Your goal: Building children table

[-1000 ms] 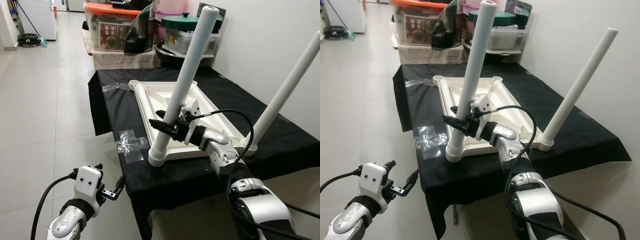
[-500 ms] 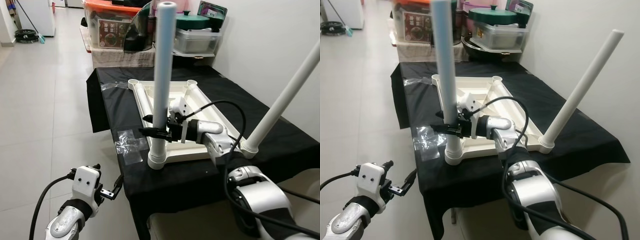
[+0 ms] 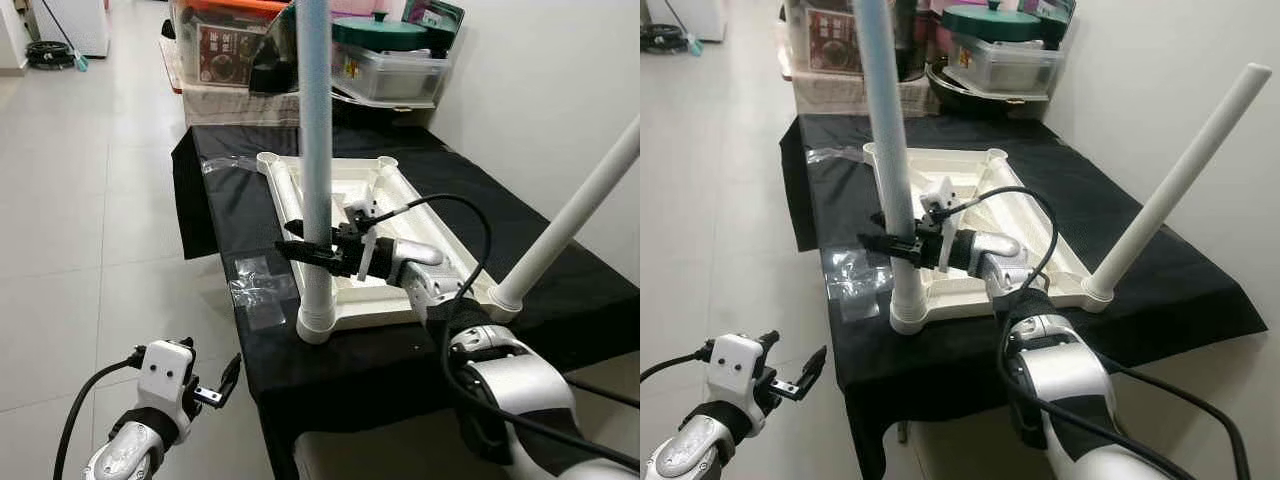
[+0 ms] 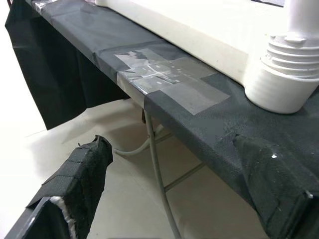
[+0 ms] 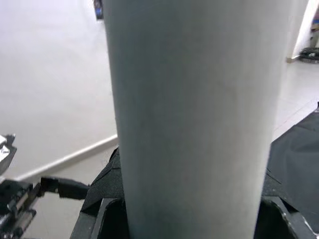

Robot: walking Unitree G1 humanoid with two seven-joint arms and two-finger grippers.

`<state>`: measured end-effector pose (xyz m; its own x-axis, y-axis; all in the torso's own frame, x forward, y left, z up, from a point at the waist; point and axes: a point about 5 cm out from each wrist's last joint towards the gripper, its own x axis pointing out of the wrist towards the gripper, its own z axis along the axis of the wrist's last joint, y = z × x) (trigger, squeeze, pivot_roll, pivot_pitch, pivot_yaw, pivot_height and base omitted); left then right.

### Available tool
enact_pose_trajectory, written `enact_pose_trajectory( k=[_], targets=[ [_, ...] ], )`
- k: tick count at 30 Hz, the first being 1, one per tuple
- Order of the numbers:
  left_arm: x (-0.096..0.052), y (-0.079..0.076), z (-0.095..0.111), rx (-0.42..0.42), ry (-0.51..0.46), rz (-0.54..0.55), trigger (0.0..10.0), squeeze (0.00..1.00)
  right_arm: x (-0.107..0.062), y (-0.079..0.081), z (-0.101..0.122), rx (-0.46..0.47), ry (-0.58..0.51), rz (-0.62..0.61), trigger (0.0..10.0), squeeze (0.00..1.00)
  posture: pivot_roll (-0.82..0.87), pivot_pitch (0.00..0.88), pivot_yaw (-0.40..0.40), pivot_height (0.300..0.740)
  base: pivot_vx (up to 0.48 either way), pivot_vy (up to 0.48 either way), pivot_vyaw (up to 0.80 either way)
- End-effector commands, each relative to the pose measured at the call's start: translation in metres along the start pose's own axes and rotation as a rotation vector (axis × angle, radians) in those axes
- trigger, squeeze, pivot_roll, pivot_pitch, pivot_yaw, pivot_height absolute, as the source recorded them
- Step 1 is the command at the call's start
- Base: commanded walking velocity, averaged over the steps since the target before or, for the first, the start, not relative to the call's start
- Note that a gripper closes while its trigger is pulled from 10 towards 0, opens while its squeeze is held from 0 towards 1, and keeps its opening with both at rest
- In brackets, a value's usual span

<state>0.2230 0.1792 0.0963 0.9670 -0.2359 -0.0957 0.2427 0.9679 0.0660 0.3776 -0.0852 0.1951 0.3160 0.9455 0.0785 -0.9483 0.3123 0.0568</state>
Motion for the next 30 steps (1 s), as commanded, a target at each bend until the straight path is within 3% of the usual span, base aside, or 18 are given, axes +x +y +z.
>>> enact_pose_trajectory(
  k=[1,8,12,15,16,17,18,19,22,24,27,30],
  targets=[
    [0.002,-0.003,-0.001,-0.018,0.008,-0.015,10.0,0.00,-0.007,0.003,-0.025,0.116,0.002,-0.029,0.0,0.00,0.16,0.000,-0.162,0.740,0.000,0.000,0.00],
    [0.004,-0.003,-0.002,-0.012,0.009,-0.028,10.0,0.00,-0.013,0.008,-0.041,0.093,-0.028,-0.078,0.0,0.00,0.13,0.000,-0.141,0.740,0.000,0.000,0.00],
    [0.006,-0.003,-0.002,-0.009,0.007,-0.032,10.0,0.00,-0.009,0.008,-0.051,0.009,0.032,-0.233,0.0,0.00,0.12,0.000,-0.138,0.740,0.000,0.000,0.00],
    [0.006,-0.003,-0.002,-0.009,0.007,-0.032,10.0,0.00,-0.009,0.008,-0.051,0.009,0.032,-0.233,0.0,0.00,0.12,0.000,-0.138,0.740,0.000,0.000,0.00],
    [0.007,-0.003,-0.002,-0.009,0.006,-0.031,10.0,0.00,-0.008,0.003,-0.053,-0.024,0.062,-0.345,0.0,0.00,0.12,0.000,-0.139,0.740,0.000,0.000,0.00],
    [0.007,-0.003,-0.002,-0.009,0.006,-0.031,10.0,0.00,-0.008,0.003,-0.053,-0.024,0.062,-0.345,0.0,0.00,0.12,0.000,-0.139,0.740,0.000,0.000,0.00],
    [0.007,-0.003,-0.002,-0.011,0.006,-0.028,10.0,0.00,-0.007,0.000,-0.056,-0.024,0.086,-0.466,0.0,0.00,0.12,0.000,-0.138,0.740,0.000,0.000,0.00],
    [0.007,-0.003,-0.003,-0.014,0.007,-0.027,10.0,0.00,-0.005,-0.002,-0.061,-0.018,0.110,-0.572,0.0,0.00,0.11,0.000,-0.136,0.740,0.000,0.000,0.00],
    [0.007,-0.003,-0.003,-0.016,0.008,-0.026,10.0,0.00,-0.003,-0.001,-0.065,0.017,0.110,-0.645,0.0,0.00,0.11,0.000,-0.136,0.740,0.000,0.000,0.00],
    [0.008,-0.004,-0.004,-0.020,0.009,-0.027,10.0,0.00,0.000,0.003,-0.079,0.135,0.112,-0.795,0.0,0.00,0.11,0.000,-0.134,0.740,0.000,0.000,0.00],
    [0.008,-0.004,-0.004,-0.020,0.009,-0.027,10.0,0.00,0.000,0.003,-0.079,0.135,0.112,-0.795,0.0,0.00,0.11,0.000,-0.134,0.740,0.000,0.000,0.00],
    [0.009,-0.003,-0.004,-0.022,0.007,-0.026,10.0,0.00,-0.001,0.005,-0.086,0.162,0.109,-0.884,0.0,0.00,0.11,0.000,-0.133,0.740,0.000,0.000,0.00]
  ],
)
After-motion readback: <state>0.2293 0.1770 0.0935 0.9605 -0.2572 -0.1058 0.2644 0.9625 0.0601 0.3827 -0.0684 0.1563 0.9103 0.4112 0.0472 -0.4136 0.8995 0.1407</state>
